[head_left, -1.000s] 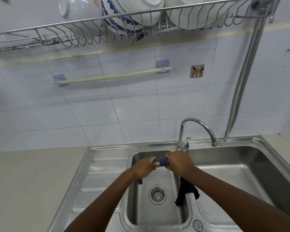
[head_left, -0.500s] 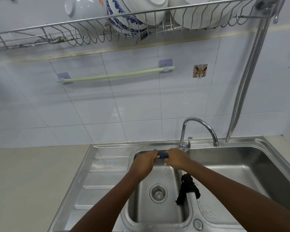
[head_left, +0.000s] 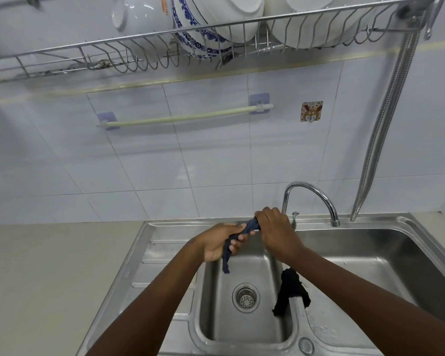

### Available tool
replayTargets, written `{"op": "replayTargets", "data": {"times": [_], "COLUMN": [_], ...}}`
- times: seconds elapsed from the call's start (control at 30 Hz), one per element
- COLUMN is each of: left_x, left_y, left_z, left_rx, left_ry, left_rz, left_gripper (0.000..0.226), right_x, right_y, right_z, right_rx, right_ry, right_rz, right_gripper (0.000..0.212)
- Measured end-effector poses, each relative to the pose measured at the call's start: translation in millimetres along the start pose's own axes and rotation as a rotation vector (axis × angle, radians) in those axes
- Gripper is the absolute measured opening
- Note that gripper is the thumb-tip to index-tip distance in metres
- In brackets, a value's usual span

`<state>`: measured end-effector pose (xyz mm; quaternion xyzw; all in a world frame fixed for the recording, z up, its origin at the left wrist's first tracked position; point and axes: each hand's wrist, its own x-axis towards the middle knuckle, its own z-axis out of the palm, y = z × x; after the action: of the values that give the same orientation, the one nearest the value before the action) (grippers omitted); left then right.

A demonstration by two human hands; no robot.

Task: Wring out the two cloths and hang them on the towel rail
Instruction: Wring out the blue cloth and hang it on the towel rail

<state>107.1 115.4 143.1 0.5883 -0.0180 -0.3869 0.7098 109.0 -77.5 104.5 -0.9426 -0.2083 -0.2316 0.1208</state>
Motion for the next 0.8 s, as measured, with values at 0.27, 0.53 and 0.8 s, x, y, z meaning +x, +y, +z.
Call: {"op": "replayTargets", "data": {"times": [0.27, 0.53, 0.8], "left_x": [-1, 5, -4], "left_y": [-17, -34, -37], "left_z": [17, 12, 8], "left_rx": [1.084, 1.461, 1.569], "left_ry": [0.405, 0.545, 0.486], "left_rz": [0.263, 0.556, 0.749], "left_gripper": [0.029, 0.026, 0.023], "right_x": [6, 14, -3], "right_y": [-5, -9, -17], "right_z": [-9, -10, -3], "right_rx": [0.004, 0.178, 0.430], "right_ry": [-0.332, -0.531, -0.513], "right_rz": [0.108, 0.205, 0.376], "right_gripper": [0.019, 0.013, 0.013]}}
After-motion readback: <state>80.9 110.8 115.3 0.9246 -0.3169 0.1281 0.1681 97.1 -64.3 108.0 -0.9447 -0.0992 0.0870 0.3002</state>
